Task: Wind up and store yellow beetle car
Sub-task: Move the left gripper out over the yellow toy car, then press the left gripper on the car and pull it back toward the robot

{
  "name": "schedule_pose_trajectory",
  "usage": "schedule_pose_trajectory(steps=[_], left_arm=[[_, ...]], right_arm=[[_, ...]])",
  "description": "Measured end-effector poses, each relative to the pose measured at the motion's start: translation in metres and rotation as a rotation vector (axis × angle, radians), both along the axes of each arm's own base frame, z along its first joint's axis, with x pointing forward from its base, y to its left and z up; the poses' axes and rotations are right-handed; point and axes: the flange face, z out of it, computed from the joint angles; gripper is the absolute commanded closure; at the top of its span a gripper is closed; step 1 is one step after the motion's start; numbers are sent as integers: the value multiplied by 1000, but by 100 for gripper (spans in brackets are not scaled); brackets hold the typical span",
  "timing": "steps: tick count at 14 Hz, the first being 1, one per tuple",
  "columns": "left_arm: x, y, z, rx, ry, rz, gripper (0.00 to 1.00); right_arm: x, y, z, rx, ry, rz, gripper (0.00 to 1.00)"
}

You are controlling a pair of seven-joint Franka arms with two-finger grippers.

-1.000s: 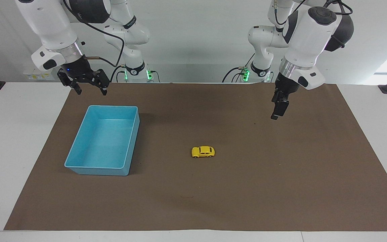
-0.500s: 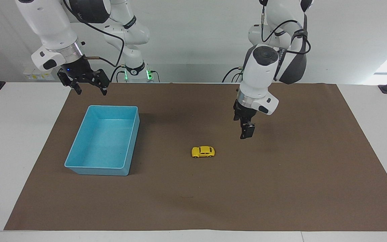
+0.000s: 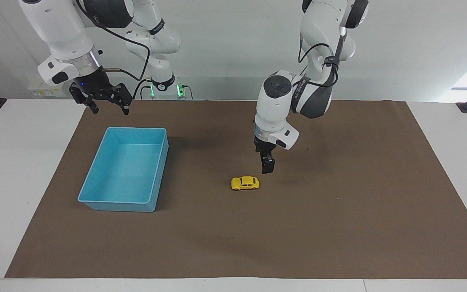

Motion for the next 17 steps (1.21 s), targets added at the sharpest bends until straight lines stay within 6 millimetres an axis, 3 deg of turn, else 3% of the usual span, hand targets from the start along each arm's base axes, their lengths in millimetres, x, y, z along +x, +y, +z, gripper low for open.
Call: schedule_pose_trajectory(steps=[6,16,17], left_arm=[[24,-41,-51,-16,3,41,0],[18,-47,-89,18,38,30,0],[17,-46,-91,21,41,30,8]], right_arm=[[0,0,0,0,0,0,0],[0,0,0,0,0,0,0],[0,0,0,0,0,0,0]])
